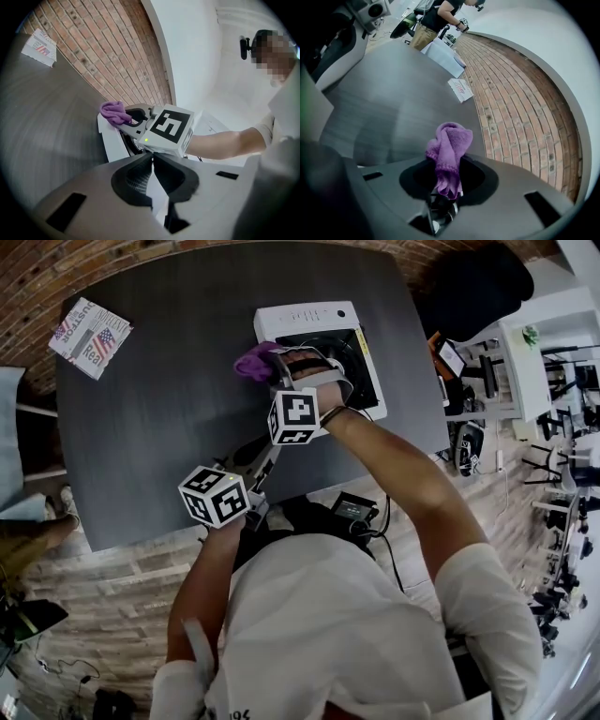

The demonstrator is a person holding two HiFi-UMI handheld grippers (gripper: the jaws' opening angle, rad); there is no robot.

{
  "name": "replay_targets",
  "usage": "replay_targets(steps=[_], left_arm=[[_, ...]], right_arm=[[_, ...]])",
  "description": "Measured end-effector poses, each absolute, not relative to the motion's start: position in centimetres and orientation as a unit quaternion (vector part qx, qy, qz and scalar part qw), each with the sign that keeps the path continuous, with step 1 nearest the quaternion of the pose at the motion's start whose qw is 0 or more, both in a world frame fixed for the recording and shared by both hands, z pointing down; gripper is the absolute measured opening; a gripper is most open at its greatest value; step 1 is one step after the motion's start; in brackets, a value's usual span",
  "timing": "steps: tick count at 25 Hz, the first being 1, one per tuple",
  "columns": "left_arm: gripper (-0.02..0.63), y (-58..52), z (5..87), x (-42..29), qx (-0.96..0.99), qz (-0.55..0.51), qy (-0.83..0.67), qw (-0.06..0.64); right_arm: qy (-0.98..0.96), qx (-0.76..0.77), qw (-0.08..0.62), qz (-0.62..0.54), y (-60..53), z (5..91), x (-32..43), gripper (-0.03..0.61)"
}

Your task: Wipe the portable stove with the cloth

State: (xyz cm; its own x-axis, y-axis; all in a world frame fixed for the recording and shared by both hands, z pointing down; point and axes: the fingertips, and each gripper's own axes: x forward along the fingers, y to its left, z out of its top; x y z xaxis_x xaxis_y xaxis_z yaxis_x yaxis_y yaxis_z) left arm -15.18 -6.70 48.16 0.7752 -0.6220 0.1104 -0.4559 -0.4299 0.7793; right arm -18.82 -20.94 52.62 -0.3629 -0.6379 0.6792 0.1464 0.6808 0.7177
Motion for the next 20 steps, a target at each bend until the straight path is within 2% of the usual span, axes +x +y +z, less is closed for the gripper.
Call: replay_targets(steps=[7, 20], left_arm=[[0.018, -6.4, 48.4, -14.9, 0.841, -0.095, -0.316, 0.428], [0.018, -5.4, 49.0, -14.6, 0.840, -0.086, -0.309, 0.437]], right_arm=[[-0.726, 0.180, 0.578, -0.325, -21.8, 53.7, -15.4, 0.109], [-0.748, 0.180, 0.591, -0.244, -18.8, 54.9, -14.0, 0.110]])
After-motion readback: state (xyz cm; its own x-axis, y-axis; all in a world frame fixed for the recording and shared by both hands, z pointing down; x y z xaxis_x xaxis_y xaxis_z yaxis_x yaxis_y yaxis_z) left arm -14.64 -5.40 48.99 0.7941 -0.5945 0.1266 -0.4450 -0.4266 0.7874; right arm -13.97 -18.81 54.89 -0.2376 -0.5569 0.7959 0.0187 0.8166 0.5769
